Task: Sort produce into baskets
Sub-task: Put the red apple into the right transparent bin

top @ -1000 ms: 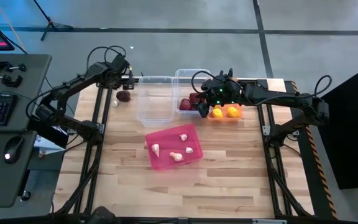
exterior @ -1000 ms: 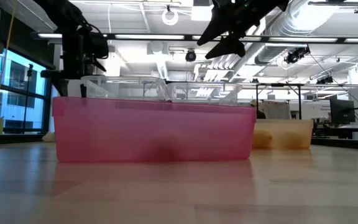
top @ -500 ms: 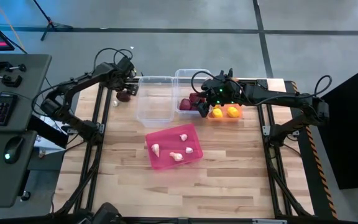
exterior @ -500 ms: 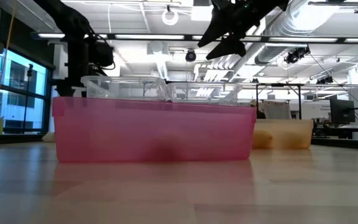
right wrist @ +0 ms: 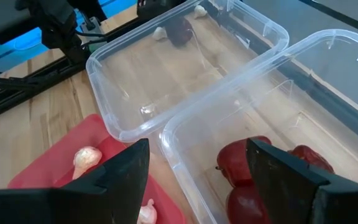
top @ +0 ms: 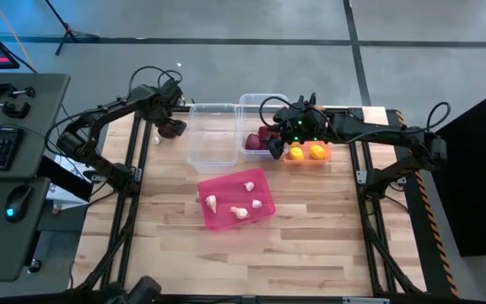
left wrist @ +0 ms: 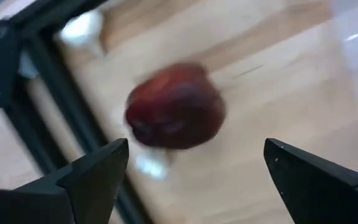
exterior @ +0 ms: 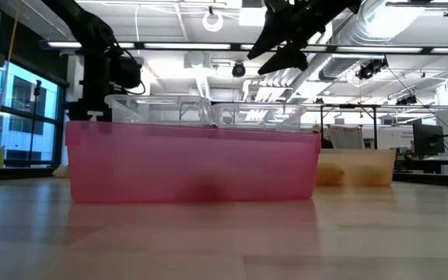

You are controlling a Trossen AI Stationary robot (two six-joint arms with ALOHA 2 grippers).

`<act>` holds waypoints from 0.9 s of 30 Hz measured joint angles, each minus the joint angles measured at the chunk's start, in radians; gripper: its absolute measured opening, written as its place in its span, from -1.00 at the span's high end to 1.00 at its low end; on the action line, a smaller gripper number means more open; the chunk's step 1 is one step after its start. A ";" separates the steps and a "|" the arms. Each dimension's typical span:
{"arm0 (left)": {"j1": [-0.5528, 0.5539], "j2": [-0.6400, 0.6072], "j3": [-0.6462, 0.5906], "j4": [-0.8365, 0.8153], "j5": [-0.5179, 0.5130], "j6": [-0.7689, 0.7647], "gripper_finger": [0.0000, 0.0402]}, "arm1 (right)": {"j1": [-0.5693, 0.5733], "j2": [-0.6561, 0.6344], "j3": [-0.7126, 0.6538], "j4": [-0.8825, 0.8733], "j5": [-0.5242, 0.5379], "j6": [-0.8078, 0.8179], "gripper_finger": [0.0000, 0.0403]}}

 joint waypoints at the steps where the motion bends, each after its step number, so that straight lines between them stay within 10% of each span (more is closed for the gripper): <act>1: -0.003 0.000 0.000 -0.010 -0.025 -0.011 -0.80 | 0.000 0.000 0.000 0.000 0.004 0.000 -0.27; 27: -0.041 0.000 -0.150 0.222 -0.128 0.146 -0.80 | 0.000 0.006 0.000 0.032 0.095 0.029 -0.27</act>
